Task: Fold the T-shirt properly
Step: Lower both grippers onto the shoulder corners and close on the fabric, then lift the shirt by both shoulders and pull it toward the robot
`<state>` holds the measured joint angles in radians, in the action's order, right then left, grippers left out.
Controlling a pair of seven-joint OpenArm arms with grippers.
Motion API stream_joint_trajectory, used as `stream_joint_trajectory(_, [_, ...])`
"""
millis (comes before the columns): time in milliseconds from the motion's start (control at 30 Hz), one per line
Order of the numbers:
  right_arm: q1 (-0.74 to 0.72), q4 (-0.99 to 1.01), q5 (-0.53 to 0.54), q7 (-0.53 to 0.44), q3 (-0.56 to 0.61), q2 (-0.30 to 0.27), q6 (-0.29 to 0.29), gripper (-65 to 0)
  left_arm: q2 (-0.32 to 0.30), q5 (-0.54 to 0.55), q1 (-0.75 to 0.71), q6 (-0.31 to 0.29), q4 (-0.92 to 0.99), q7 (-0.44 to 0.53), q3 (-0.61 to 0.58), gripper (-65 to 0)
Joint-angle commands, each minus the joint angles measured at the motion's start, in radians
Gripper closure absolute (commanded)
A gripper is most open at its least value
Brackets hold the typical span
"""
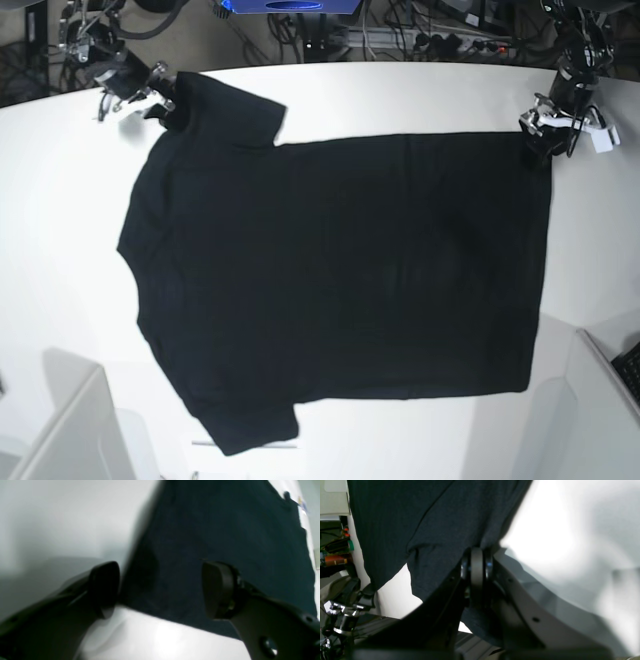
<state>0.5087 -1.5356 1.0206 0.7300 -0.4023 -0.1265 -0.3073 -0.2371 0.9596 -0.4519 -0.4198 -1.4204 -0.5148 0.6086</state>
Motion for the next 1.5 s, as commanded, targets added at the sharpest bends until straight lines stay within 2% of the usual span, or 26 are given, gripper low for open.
stream_joint_trajectory(0, [0.014,0.007,-0.062,0.032,-0.004,-0.006,0.03,0.0,-0.008,-0.008,-0.006,0.006,-0.006,-0.035,-0.019,-49.4])
stream_joint_trajectory(133, [0.014,0.007,-0.062,0.032,-0.004,-0.006,0.03,0.0,-0.008,-0.008,-0.003,0.006,-0.006,-0.035,-0.057,-49.4])
stream_joint_trajectory(300, [0.014,0.007,-0.062,0.029,-0.004,-0.006,0.03,0.0,-0.005,-0.006,0.009,0.006,-0.006,-0.035,-0.051,-48.1])
stream_joint_trajectory(467, [0.014,0.007,-0.062,0.027,-0.002,-0.006,0.03,0.0,-0.008,-0.003,0.017,0.006,0.03,-0.035,-0.048,-31.9])
stream_joint_trajectory(633, [0.014,0.007,-0.064,0.027,-0.004,-0.006,0.03,0.0,-0.008,-0.004,0.035,0.006,0.071,-0.035,-0.048,-23.0])
stream_joint_trajectory(700, [0.014,0.007,-0.064,0.026,-0.004,-0.006,0.03,0.0,-0.008,-0.006,0.043,0.006,0.082,-0.035,-0.048,-14.2])
stream_joint_trajectory(767, [0.014,0.007,-0.064,0.026,-0.005,-0.006,0.03,0.0,-0.008,-0.006,0.043,0.006,0.082,-0.035,-0.048,-1.6])
stream_joint_trajectory(800, [0.015,0.007,-0.064,0.026,-0.005,-0.006,0.03,0.0,-0.008,-0.006,0.043,0.006,0.079,-0.035,-0.048,0.0])
stream_joint_trajectory(1133, [0.02,-0.001,-0.064,0.024,-0.007,-0.006,0.03,0.0,-0.028,-0.008,0.015,0.006,0.072,-0.035,-0.057,0.0])
stream_joint_trajectory(1467, [0.052,-0.027,-0.064,0.024,-0.008,-0.006,0.03,0.0,-0.026,-0.008,-0.061,0.006,-0.015,-0.035,-0.057,0.0])
